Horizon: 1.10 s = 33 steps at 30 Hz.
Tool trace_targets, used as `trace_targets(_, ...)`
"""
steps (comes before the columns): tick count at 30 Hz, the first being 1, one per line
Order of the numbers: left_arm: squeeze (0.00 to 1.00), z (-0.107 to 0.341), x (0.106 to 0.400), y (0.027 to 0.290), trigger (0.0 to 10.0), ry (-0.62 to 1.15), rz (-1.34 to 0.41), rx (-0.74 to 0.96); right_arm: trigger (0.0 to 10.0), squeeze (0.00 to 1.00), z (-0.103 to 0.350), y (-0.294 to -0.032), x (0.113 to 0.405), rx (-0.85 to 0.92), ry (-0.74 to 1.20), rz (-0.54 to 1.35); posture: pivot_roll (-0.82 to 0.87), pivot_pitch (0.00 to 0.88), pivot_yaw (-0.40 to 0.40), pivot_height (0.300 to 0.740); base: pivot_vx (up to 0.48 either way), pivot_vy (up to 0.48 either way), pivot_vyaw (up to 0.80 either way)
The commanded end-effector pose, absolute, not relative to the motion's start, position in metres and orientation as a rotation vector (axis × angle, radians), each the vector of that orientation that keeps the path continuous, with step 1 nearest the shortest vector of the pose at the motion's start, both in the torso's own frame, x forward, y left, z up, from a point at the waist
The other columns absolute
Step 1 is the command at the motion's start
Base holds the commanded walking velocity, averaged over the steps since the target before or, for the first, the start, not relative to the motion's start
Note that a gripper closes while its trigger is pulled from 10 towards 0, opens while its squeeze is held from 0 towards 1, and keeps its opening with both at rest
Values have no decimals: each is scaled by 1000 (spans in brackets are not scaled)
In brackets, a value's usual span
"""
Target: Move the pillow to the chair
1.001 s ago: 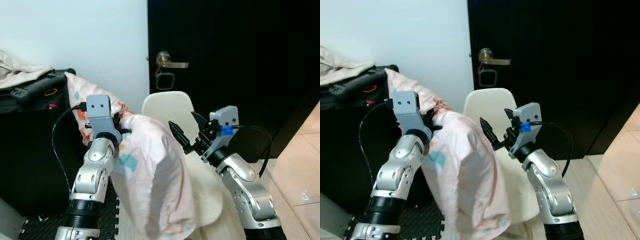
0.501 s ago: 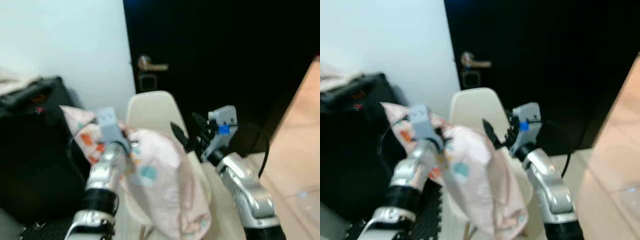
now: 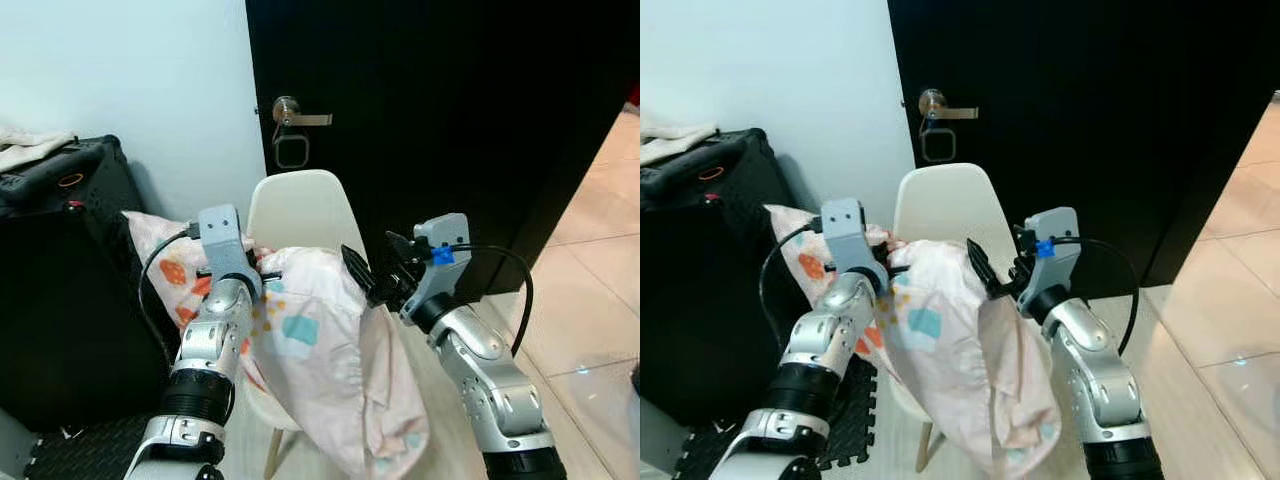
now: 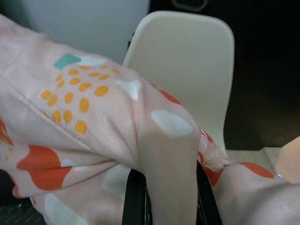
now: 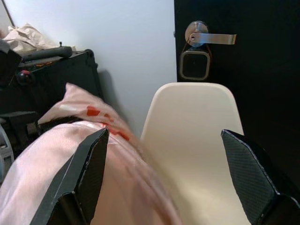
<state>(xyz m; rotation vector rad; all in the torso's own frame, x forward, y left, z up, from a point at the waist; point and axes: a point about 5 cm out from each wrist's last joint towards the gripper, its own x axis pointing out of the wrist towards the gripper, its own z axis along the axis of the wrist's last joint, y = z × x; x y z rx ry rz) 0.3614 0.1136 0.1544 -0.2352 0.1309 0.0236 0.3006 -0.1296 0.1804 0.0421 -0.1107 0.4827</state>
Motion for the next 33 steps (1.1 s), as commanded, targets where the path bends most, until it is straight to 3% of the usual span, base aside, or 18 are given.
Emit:
trace_targets(1, 0, 181, 363, 119, 10000, -9, 11, -235, 10000, 0, 179, -126, 299, 36, -102, 506, -82, 56, 28, 740, 0, -480, 0)
trace_targets(4, 0, 178, 363, 119, 10000, 4, 31, -245, 10000, 0, 179, -125, 298, 32, -102, 512, -83, 56, 28, 740, 0, -480, 0)
trace_targets(21, 0, 170, 363, 119, 10000, 21, 93, -215, 10000, 0, 174, -122, 297, 12, -58, 525, -91, 46, 27, 740, 0, 0, 0)
trace_targets(33, 0, 170, 377, 127, 10000, 102, 251, -157, 10000, 0, 170, -120, 298, -3, -30, 516, -93, 50, 32, 695, 0, 0, 0)
